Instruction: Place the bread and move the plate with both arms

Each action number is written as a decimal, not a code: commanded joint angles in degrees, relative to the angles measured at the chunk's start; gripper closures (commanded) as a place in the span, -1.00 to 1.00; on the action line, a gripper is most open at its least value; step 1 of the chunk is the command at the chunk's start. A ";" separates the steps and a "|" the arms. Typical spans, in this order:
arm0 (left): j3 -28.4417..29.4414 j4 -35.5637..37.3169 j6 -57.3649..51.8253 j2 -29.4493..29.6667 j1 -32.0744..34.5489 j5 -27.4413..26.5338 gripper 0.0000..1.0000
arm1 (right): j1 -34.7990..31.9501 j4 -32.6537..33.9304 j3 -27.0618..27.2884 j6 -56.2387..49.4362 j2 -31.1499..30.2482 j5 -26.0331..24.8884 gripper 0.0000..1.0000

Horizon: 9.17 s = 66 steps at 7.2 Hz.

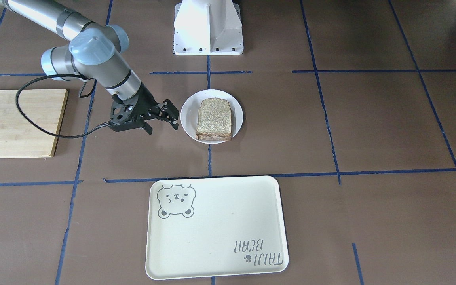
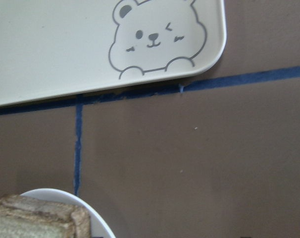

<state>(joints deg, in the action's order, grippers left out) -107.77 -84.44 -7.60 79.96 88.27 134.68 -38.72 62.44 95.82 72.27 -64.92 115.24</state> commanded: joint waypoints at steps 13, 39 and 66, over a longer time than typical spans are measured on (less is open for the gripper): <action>2.92 -44.58 60.39 13.28 -29.78 2.08 -1.00 | -48.81 26.59 10.53 -86.86 -41.52 19.05 -1.00; 34.39 -95.82 105.68 35.87 -64.36 -36.33 0.76 | -48.81 26.50 10.62 -83.87 -39.50 19.14 -1.00; 59.49 -69.55 98.00 61.20 -38.53 -14.73 -1.00 | -48.73 26.50 10.27 -83.43 -39.50 19.58 -1.00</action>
<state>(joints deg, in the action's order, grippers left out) -41.67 -165.12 95.48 142.27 48.24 115.87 -87.45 88.94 106.10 -11.16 -104.48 134.82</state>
